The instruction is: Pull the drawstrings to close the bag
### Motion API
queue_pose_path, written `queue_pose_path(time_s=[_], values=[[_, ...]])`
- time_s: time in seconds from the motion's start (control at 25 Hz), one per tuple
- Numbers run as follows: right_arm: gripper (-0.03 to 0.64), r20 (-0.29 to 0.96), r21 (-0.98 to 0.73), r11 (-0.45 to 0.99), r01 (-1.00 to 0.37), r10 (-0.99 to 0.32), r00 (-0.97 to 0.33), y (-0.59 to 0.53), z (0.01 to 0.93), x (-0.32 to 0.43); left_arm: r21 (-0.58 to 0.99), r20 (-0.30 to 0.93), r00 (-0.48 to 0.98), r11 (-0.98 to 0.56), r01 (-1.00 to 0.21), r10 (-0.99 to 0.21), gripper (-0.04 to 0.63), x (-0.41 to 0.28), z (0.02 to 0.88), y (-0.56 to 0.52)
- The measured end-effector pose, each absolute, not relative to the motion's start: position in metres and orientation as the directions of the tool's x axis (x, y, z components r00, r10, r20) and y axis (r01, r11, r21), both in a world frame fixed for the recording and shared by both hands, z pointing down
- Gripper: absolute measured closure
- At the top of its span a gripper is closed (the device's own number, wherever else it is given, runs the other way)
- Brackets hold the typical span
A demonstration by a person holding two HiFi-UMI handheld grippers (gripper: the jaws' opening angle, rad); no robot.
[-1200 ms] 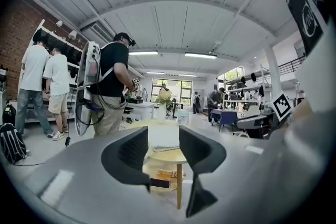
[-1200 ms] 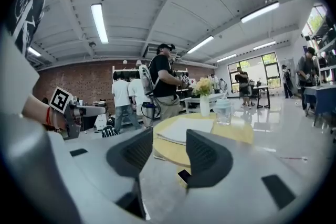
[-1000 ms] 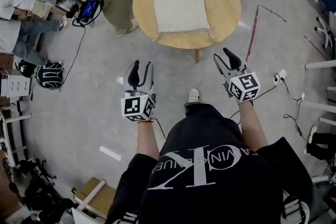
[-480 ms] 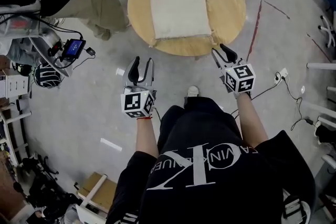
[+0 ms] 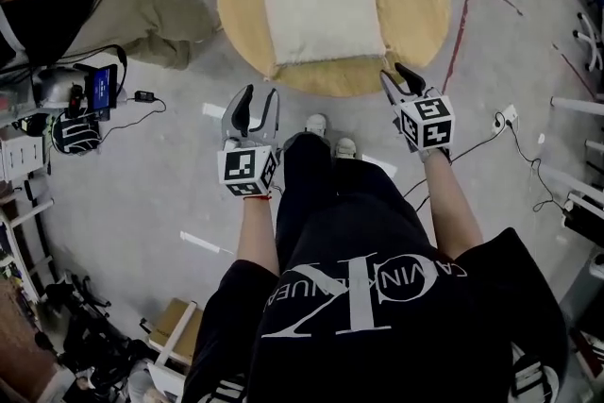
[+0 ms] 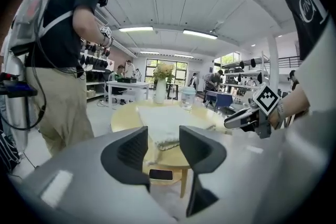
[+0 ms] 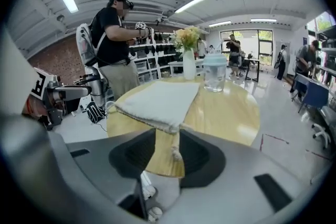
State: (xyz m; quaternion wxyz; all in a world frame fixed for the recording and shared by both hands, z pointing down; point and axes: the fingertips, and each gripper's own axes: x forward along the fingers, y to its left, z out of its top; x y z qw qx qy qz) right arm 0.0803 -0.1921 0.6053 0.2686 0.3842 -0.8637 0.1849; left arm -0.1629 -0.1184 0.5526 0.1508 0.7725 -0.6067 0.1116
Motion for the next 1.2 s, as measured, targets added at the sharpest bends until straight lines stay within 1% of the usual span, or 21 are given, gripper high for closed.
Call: queue_pose_path(time_s=[0.16, 0.4, 0.6, 0.68, 0.8, 0.88, 1.2], values=[[0.465, 0.647, -0.101, 0.616, -0.781, -0.556, -0.522, -0.195, 0.612, 0.074, 0.097, 0.376, 0.274, -0.256, -0.962, -0.885, 0.417, -0.169, 0.558, -0.133], [0.472, 0.708, -0.071, 0.586, -0.807, -0.54, -0.455, -0.206, 0.626, 0.075, 0.092, 0.433, 0.277, -0.263, -0.96, -0.858, 0.414, -0.171, 0.579, -0.149], [0.49, 0.714, -0.095, 0.584, -0.806, -0.524, -0.464, -0.215, 0.635, 0.073, 0.131, 0.452, 0.296, -0.265, -0.955, -0.842, 0.405, -0.166, 0.597, -0.155], [0.519, 0.727, -0.096, 0.58, -0.809, -0.514, -0.455, -0.218, 0.639, 0.073, 0.137, 0.456, 0.299, -0.265, -0.954, -0.838, 0.403, -0.164, 0.602, -0.156], [0.536, 0.742, -0.094, 0.565, -0.819, -0.509, -0.437, -0.217, 0.644, 0.077, 0.145, 0.457, 0.303, -0.266, -0.953, -0.836, 0.402, -0.161, 0.608, -0.155], [0.56, 0.739, -0.097, 0.562, -0.822, -0.512, -0.438, -0.217, 0.642, 0.076, 0.144, 0.459, 0.3, -0.263, -0.954, -0.836, 0.402, -0.164, 0.608, -0.155], [0.571, 0.732, -0.05, 0.604, -0.795, -0.52, -0.441, -0.213, 0.642, 0.075, 0.123, 0.486, 0.284, -0.257, -0.958, -0.827, 0.402, -0.164, 0.621, -0.155]])
